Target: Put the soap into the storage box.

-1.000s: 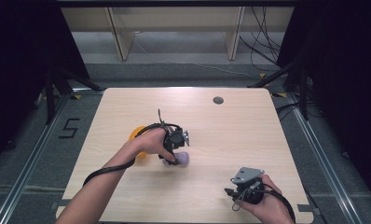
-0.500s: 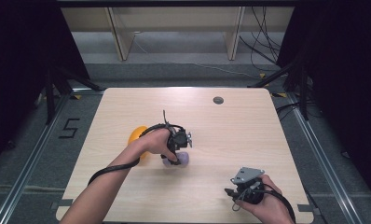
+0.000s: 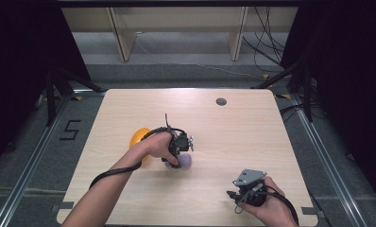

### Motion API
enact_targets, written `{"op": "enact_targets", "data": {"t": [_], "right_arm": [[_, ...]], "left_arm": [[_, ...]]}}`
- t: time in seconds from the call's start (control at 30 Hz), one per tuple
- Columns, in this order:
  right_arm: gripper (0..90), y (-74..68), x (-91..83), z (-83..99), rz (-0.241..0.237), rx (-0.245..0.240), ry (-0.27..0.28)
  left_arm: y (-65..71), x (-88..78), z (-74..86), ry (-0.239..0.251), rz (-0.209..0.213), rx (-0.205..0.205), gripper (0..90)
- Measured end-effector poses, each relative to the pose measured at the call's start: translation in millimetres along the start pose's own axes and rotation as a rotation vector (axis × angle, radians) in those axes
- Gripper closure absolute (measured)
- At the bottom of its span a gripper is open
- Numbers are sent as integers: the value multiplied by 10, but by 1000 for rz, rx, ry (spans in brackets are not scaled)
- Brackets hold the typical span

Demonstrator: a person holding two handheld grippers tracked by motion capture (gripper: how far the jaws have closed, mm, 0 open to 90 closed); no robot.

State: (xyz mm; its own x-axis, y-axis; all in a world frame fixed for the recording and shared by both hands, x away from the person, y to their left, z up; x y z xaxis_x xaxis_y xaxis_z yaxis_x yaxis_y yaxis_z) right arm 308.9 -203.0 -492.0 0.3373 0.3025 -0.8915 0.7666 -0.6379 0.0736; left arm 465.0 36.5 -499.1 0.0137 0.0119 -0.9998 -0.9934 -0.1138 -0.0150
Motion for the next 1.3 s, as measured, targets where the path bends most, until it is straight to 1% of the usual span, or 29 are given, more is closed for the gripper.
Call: {"op": "enact_targets", "data": {"t": [0.03,0.13,0.17,0.23,0.27,0.33,0.37,0.4,0.47,0.57,0.6,0.67,0.7,0.73,0.77,0.83,0.9,0.93,0.97,1.0,1.1,1.2,1.23,1.27,1.3], "right_arm": [[576,3,-13,1,-9,-4,-16],[576,3,-12,2,-9,-5,-15],[576,11,-10,0,-4,-14,-9],[576,2,-12,5,-10,-5,-16],[576,-3,4,3,-2,1,2],[577,-3,2,3,-2,1,0],[577,-1,-12,6,-11,-3,-18],[577,-16,-9,8,-14,9,-17],[577,-14,4,5,-5,9,-2],[577,-15,-1,6,-6,8,-6],[577,-15,-1,8,-7,9,-7],[577,-15,-1,8,-7,9,-8],[577,-15,-1,8,-6,9,-8],[577,-16,-2,8,-6,8,-7],[577,-5,-2,5,-3,0,-4],[577,-3,-1,5,-2,0,-3],[577,-3,-2,6,-2,0,-3],[577,-3,-2,6,-2,0,-3],[577,-3,-2,6,-2,-2,-4],[576,-3,-2,6,-2,-1,-3],[576,-12,-1,8,-6,7,-5],[575,-16,1,8,-5,7,-7],[575,-13,2,7,-4,5,-6],[575,-14,1,7,-4,6,-6],[575,-14,1,7,-4,8,-6]], "left_arm": [[0,0,0,0,0,0,427],[-11,20,-3,-2,2,-7,438],[-11,24,-3,-3,8,-9,441],[-13,26,-4,-5,15,-13,446],[-13,26,-4,-5,15,-13,449],[-11,31,-11,-10,21,-15,453],[-15,29,-14,-18,22,-10,454],[-16,33,-17,-20,22,-10,454],[-17,39,-20,-24,26,-12,458],[-19,45,-17,-27,44,-24,466],[-13,48,-15,-28,57,-34,467],[-15,48,-16,-30,61,-38,470],[-22,47,-19,-30,53,-33,472],[-21,46,-19,-34,59,-38,474],[-18,47,-20,-36,66,-45,475],[-13,47,-22,-39,83,-69,478],[-18,48,-22,-34,79,-88,480],[-18,48,-22,-34,79,-88,480],[-3,47,-19,-33,98,-125,481],[-10,43,-18,-34,91,-127,482],[8,46,-19,-37,92,-168,483],[25,42,-31,-55,101,-207,484],[25,42,-31,-55,101,-207,485],[30,46,-36,-52,105,-245,485],[36,46,-38,-54,111,-265,485]]}}
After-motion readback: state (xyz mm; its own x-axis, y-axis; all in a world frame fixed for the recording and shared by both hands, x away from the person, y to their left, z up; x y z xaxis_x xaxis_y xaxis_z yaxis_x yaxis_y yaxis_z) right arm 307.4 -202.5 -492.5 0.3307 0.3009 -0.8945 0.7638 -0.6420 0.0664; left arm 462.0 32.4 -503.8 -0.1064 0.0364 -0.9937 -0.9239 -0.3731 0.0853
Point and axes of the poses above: each handheld gripper's, and its own axes: x roughly forward along the jaws, z roughly out of its underside, y roughly to its right, the point moved 3 cm from there along x, roughly forward along the jaws, and after that the axes turned 10 degrees about -y, right-handed, at the moved point
